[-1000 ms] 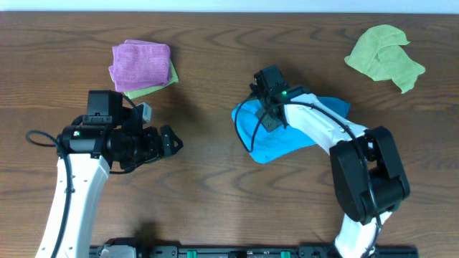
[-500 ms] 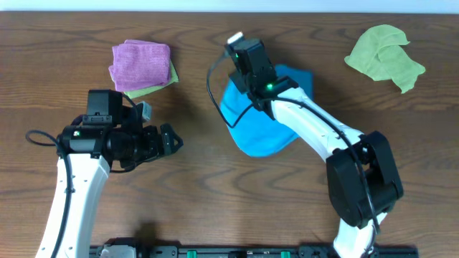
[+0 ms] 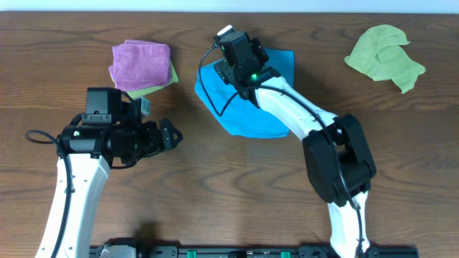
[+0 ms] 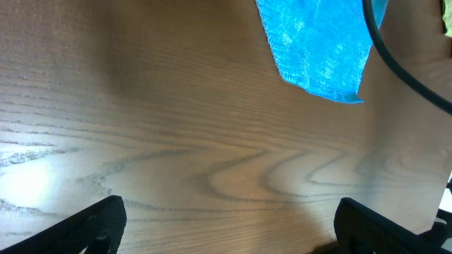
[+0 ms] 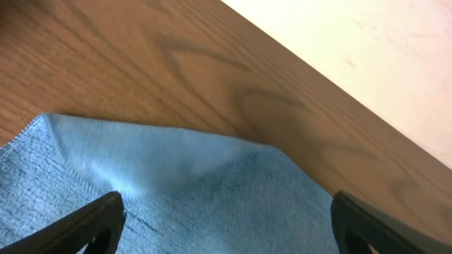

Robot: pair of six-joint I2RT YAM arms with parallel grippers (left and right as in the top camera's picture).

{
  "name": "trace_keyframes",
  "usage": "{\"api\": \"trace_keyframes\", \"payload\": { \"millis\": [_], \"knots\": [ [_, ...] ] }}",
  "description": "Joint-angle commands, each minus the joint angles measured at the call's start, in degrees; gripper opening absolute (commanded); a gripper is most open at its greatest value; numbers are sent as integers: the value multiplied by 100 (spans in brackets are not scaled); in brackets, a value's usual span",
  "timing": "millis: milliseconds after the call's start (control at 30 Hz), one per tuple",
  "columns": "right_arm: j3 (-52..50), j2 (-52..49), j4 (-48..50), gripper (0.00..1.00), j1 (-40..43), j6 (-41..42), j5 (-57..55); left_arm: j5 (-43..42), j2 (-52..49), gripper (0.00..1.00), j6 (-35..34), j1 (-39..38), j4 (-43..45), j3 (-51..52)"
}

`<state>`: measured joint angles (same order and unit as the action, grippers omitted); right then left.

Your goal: Fold the cloth

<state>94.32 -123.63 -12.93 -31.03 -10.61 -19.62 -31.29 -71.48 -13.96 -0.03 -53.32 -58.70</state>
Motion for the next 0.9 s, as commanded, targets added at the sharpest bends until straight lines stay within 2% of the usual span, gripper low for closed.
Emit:
{"api": "trace_keyframes", "payload": {
  "millis": [0,167,300,367,433,533,867],
  "knots": [
    [168,562,-415,97,-66,487,-229,37,-2,95,-44,0,94,-122],
    [168,1141,-1613,99,31,1797,-87,33,-2,95,-50,0,166,-122],
    [166,1563,-3187,98,393,3182,929,33,-2,95,-350,0,166,-122],
    [166,1635,-3657,98,608,3604,1349,31,-2,96,-485,0,168,-122],
    [155,1650,-4009,95,833,3786,1720,28,-2,96,-616,0,168,-122],
    [83,1650,-4262,96,1078,3832,2028,13,-2,95,-713,0,164,-122],
    [-942,1650,-4181,97,1523,3941,3261,13,-2,95,-756,0,155,-122]
  ]
}}
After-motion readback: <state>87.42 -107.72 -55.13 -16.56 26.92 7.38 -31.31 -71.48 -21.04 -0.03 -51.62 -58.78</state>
